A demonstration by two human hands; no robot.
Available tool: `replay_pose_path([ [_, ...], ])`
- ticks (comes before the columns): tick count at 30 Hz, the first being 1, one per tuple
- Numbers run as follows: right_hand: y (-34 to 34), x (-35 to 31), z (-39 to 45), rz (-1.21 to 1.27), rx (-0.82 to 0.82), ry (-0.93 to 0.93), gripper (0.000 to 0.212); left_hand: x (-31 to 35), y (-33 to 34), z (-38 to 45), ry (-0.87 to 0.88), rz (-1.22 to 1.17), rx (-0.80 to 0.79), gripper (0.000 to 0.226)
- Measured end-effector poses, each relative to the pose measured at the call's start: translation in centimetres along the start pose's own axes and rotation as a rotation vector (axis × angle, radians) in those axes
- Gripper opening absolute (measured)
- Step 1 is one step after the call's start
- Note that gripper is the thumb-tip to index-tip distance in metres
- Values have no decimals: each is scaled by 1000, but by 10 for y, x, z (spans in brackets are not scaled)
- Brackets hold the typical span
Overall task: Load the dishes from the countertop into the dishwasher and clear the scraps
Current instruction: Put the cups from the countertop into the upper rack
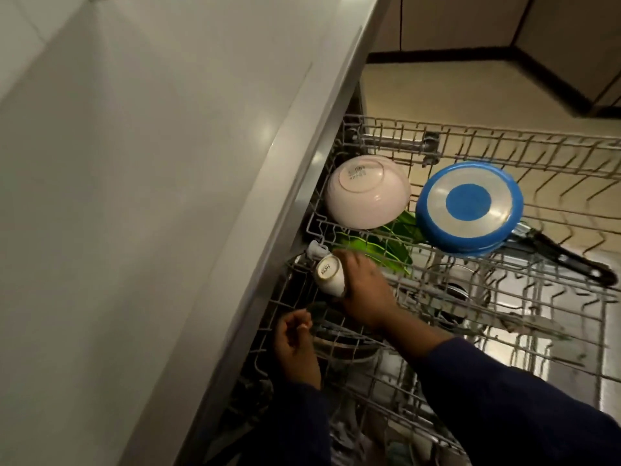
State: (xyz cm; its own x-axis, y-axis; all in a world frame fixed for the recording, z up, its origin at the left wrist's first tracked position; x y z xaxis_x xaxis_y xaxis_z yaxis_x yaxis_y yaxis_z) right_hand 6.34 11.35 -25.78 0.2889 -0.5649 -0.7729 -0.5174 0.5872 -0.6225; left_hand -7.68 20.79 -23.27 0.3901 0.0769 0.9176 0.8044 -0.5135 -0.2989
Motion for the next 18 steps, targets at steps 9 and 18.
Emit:
replay_pose_path([
  [9, 5, 17, -1, -12, 8, -7, 72, -7, 5, 3, 7, -11, -1, 37],
  [18, 12, 12, -3, -93, -102, -15, 86, 0, 13, 2, 7, -24, -12, 37],
])
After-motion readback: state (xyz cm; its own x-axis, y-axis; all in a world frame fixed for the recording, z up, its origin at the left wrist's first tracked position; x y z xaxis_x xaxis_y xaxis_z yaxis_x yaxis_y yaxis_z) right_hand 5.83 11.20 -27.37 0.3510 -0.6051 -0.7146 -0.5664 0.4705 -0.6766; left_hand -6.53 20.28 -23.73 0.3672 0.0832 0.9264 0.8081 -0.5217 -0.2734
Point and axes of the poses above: each hand's wrist, its own z-axis towards the middle knuckle, its own y-axis out of the palm, x = y × z, the point moved 9 cm from there along z, towards the middle knuckle, and after that the axes turned 3 degrees about z, right-handed, at the moved point
